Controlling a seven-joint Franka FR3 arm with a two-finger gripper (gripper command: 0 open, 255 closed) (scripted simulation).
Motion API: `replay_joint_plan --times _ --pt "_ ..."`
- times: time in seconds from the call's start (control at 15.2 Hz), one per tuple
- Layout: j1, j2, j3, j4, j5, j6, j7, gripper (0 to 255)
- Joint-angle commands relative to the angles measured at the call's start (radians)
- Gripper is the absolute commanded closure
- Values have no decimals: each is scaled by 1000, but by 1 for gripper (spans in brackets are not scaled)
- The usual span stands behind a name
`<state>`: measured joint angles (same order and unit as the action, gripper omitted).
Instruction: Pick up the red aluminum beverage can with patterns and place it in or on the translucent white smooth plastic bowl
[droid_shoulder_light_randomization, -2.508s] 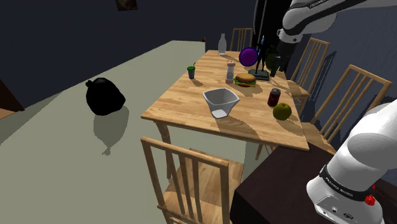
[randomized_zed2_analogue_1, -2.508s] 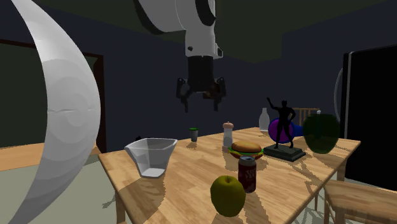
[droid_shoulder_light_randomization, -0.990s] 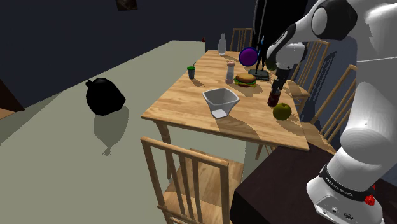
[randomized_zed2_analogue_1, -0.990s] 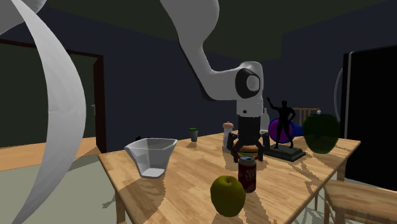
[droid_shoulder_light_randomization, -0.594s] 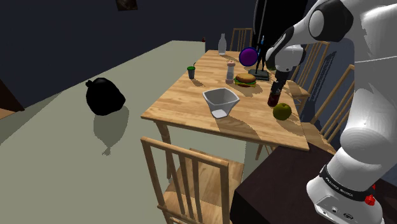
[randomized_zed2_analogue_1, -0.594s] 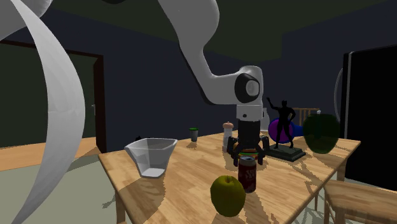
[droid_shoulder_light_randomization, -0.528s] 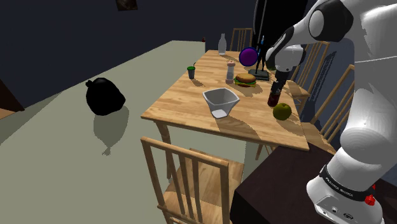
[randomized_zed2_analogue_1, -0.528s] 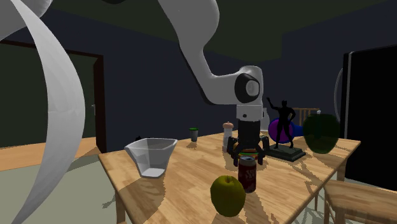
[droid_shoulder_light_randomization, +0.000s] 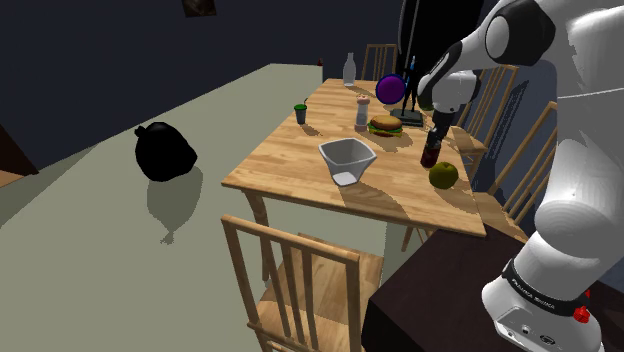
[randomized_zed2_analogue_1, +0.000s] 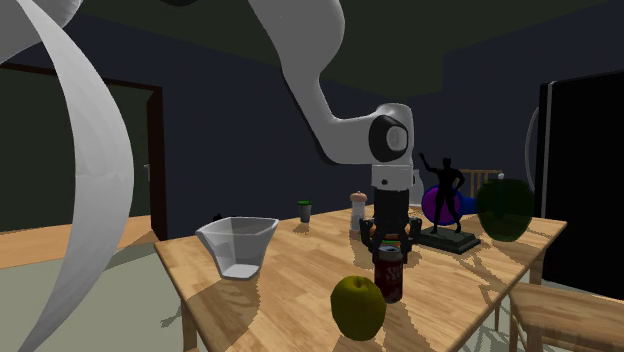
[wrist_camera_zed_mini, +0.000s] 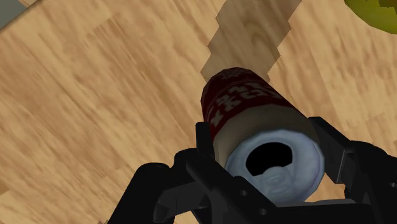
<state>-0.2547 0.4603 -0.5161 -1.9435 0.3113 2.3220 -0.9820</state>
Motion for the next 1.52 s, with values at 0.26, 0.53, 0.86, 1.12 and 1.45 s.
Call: replay_joint_plan --times 0.26,0.53,0.86,1.12,1.45 --pt "0 0 0 0 0 0 0 255" --pt "12 -36 -16 8 -25 -39 16 255" --pt "24 -77 -33 23 -56 -90 36 255" --pt "33 -108 -44 39 -79 -133 51 255" --pt "41 -143 -56 64 -105 -187 68 255"
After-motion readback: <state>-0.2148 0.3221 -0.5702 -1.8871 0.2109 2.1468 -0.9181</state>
